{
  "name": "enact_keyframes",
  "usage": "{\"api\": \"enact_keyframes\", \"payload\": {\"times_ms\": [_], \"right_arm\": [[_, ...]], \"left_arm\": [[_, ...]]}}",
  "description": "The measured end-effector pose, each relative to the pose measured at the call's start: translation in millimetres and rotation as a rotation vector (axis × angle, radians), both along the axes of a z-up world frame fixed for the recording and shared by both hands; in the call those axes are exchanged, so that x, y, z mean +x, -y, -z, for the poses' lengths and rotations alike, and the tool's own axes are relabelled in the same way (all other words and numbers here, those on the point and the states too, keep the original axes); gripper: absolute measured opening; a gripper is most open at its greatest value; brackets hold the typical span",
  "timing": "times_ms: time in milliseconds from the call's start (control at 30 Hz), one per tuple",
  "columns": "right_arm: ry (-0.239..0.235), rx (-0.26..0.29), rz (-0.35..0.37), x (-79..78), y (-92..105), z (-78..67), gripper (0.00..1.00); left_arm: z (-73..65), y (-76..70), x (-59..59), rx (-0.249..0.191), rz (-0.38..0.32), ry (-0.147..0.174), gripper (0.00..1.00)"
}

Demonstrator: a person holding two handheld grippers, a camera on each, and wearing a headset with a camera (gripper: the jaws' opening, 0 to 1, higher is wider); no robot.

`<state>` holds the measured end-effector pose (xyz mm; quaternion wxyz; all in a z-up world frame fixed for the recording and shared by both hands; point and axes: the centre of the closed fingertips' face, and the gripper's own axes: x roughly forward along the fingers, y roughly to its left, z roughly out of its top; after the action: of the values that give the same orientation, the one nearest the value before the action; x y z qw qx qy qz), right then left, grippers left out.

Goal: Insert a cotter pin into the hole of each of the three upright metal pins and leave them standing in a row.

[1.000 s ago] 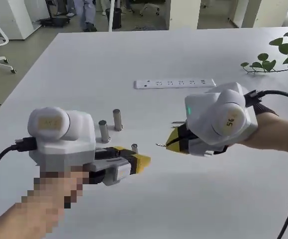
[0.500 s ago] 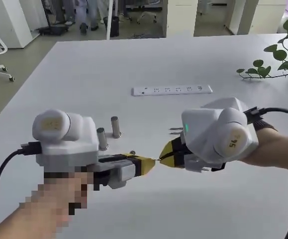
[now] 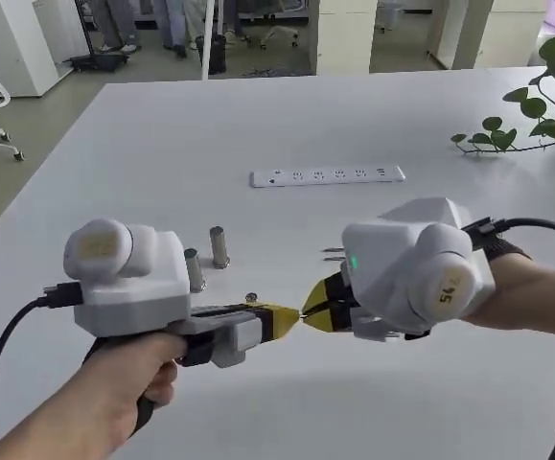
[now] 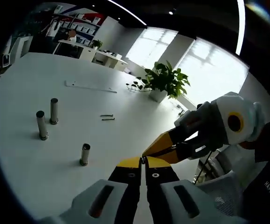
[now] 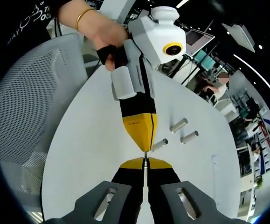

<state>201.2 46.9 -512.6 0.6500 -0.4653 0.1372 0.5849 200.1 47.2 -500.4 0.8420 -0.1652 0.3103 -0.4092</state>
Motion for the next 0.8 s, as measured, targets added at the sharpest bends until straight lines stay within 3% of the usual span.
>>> {"api": "enact_keyframes", "payload": {"times_ms": [67, 133, 200, 233, 267, 467, 600, 667, 800], "right_arm": [[0.005, 0.000, -0.001, 0.1, -0.6, -0.6, 0.00], [0.008, 0.005, 0.002, 0.5, -1.1, -1.1, 0.00], [0.007, 0.010, 0.006, 0.9, -1.6, -1.4, 0.00], [0.004, 0.011, 0.006, 0.7, -1.9, -1.3, 0.00], [0.007, 0.015, 0.008, 1.2, -2.3, -1.5, 0.00], [0.012, 0.025, 0.007, 2.2, -4.2, -1.6, 0.00], [0.019, 0.033, 0.017, 3.5, -4.9, -1.8, 0.00], [0.015, 0.039, 0.024, 4.4, -4.7, -1.5, 0.00], [-0.002, 0.047, 0.042, 6.5, -3.0, -0.9, 0.00]], "left_arm": [[-1.2, -0.4, -0.6, 0.010, 0.008, 0.024, 0.00], [-1.6, -0.9, 0.4, 0.011, 0.008, 0.029, 0.00], [-1.9, -2.0, 1.8, 0.004, 0.004, 0.024, 0.00], [-1.2, -2.7, 1.6, -0.006, -0.003, -0.005, 0.00], [-1.6, -3.4, 2.9, -0.013, -0.012, -0.008, 0.00], [-0.9, -5.7, 4.8, 0.001, -0.011, 0.000, 0.00], [-0.8, -6.4, 5.8, 0.014, -0.006, 0.019, 0.00], [0.1, -6.8, 6.1, 0.041, 0.010, 0.049, 0.00], [1.0, -6.8, 5.7, 0.057, 0.024, 0.063, 0.00]]}}
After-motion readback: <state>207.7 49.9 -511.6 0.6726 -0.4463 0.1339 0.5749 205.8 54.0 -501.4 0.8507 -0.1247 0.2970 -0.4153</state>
